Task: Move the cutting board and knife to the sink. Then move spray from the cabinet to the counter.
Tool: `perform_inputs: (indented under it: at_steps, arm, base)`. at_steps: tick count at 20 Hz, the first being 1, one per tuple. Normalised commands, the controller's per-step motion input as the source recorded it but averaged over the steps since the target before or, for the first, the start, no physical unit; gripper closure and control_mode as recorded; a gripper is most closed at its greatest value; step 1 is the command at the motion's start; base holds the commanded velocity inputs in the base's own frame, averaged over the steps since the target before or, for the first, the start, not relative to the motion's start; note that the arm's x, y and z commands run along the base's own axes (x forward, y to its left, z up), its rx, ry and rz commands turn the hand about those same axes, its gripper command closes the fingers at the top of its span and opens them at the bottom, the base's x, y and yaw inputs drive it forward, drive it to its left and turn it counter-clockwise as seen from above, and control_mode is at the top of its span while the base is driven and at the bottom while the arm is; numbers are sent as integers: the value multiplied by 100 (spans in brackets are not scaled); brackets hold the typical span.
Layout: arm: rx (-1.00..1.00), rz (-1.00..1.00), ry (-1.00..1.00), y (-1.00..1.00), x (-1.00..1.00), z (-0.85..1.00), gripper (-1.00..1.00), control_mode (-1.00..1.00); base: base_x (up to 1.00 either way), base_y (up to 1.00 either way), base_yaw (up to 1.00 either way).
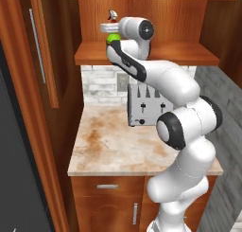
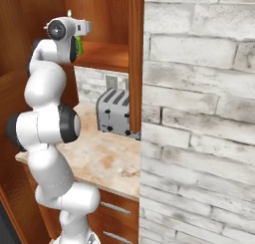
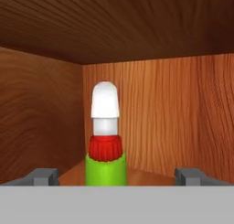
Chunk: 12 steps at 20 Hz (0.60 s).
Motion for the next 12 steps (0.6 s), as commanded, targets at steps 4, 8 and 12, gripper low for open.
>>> perform_inputs:
  at_steps: [4,8,12]
  arm:
    - [0,0,0,11,27,-1,-100,-100]
    - [0,0,0,13,29,-9,100,-100]
    - [0,1,0,10,5,-3,100,-100]
  base:
    - [0,0,0]
    - [0,0,0]
    - [0,0,0]
